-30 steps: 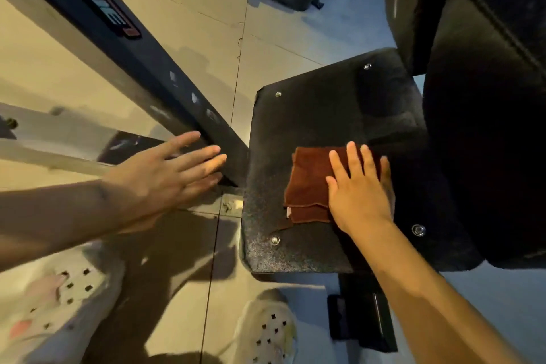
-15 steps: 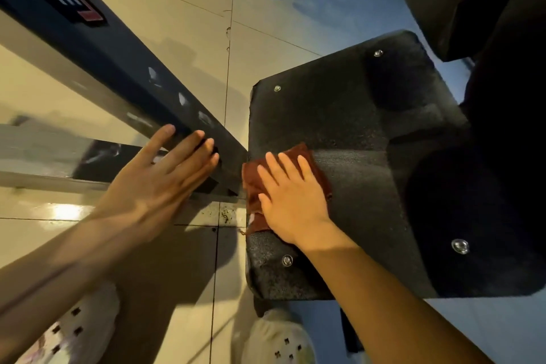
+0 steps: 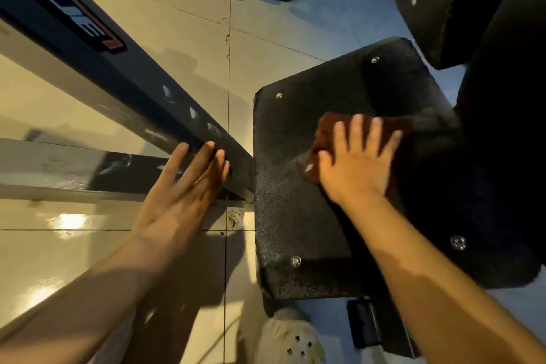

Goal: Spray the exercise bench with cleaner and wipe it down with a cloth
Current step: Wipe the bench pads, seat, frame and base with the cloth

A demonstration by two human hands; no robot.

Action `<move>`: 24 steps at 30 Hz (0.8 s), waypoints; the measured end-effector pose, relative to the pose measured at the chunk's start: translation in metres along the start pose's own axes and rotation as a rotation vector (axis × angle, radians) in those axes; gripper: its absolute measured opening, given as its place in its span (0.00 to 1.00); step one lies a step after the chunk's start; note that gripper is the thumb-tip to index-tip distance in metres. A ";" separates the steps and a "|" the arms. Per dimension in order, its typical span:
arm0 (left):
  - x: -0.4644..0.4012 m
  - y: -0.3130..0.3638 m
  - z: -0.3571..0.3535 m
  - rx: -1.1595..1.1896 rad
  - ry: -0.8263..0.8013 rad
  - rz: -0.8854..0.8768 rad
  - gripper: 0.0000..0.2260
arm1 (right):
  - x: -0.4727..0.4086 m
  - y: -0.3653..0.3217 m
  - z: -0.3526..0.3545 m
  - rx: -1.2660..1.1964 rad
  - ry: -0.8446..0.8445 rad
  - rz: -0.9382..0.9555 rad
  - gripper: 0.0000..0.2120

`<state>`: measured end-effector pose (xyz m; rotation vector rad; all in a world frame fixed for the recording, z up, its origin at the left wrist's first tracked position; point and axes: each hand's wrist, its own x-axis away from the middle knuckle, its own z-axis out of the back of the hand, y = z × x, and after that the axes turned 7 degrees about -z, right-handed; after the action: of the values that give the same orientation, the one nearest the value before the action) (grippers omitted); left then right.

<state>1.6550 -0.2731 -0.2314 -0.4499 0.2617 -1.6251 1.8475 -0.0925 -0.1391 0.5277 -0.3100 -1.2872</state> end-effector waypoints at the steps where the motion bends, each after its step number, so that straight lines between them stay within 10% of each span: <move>1: -0.002 0.005 -0.007 -0.033 0.018 -0.015 0.39 | 0.003 -0.017 -0.005 0.007 -0.013 0.067 0.32; 9: -0.008 0.019 -0.016 0.005 -0.058 0.008 0.41 | 0.049 -0.063 -0.024 0.046 -0.132 0.516 0.28; 18: -0.004 0.014 -0.004 -0.106 0.014 0.053 0.43 | 0.016 0.084 0.003 -0.019 0.093 -0.187 0.31; 24: -0.004 0.016 0.000 -0.042 -0.003 0.056 0.41 | 0.032 0.032 0.000 0.019 -0.004 -0.148 0.33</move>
<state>1.6697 -0.2709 -0.2384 -0.4733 0.3038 -1.5662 1.8824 -0.1172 -0.1241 0.5726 -0.2914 -1.4300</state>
